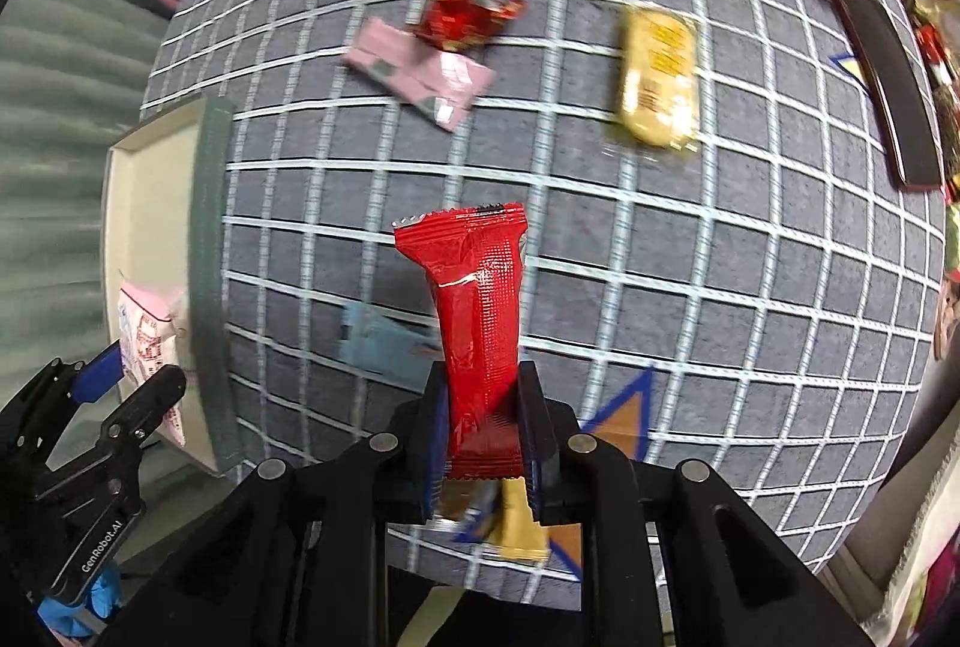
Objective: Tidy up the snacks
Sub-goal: 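Carry both packets over the cream tray and open both tools to release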
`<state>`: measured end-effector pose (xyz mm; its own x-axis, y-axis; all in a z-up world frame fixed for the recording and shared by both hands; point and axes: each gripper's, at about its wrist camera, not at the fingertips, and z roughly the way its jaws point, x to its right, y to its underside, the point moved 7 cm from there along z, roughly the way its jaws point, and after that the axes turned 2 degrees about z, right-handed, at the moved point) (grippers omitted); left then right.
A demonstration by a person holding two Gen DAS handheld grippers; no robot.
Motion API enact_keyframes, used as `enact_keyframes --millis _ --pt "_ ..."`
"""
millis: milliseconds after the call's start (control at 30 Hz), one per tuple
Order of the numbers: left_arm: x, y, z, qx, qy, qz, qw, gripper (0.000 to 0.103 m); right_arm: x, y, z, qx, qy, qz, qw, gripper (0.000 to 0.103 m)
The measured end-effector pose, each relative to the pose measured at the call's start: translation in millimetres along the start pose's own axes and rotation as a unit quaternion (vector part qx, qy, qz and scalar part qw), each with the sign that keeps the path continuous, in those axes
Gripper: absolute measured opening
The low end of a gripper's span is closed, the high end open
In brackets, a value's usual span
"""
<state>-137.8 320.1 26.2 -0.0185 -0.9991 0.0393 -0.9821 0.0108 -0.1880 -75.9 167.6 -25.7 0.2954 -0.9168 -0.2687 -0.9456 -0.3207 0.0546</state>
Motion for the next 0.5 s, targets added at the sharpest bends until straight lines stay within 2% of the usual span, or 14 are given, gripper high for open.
enact_keyframes --millis 67,233,500 --pt "-4.5 0.8 0.3 0.002 -0.009 -0.005 0.9999 0.044 -11.9 -11.7 5.6 0.001 -0.005 -0.008 1.0 0.022" --pt "-30.4 12.4 -6.6 0.013 -0.014 -0.031 0.9994 0.044 -39.6 -9.0 -0.9 -0.001 -0.002 -0.029 1.0 0.022" --pt "-74.0 26.4 -9.6 0.018 -0.033 -0.077 0.9963 0.044 -96.0 -10.5 -2.7 -0.001 -0.02 -0.069 0.997 0.022"
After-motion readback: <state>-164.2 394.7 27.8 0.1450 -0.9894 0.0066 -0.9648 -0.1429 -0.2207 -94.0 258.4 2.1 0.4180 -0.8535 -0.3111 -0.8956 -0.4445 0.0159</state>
